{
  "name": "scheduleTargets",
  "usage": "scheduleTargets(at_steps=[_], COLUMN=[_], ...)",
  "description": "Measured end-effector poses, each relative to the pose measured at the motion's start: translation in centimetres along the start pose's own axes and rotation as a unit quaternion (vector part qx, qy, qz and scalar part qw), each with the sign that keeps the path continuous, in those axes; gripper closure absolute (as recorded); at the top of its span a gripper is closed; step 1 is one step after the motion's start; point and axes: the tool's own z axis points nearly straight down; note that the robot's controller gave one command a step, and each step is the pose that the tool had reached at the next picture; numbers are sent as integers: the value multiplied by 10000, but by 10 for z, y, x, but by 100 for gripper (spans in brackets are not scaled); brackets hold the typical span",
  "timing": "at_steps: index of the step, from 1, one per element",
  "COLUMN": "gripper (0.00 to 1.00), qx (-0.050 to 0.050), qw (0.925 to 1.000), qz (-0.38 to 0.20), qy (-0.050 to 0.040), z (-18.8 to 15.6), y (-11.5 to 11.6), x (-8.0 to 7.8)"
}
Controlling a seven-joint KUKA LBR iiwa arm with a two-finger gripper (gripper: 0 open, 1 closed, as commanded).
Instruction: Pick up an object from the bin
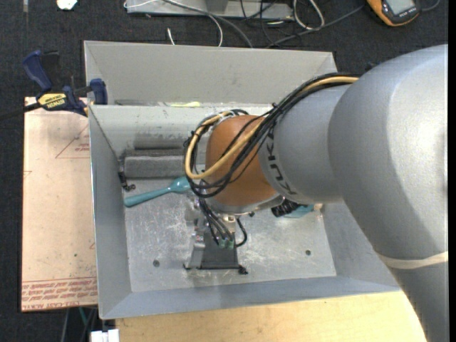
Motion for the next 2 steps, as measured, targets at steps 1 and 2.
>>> scheduleTargets(at_steps=[1, 2], gripper=[0, 0], qx=[0, -4], qw=[9885, 9955], qz=[1511, 947], qy=[-1, 5], z=[2, -15], y=[-21, -53], x=[2, 10])
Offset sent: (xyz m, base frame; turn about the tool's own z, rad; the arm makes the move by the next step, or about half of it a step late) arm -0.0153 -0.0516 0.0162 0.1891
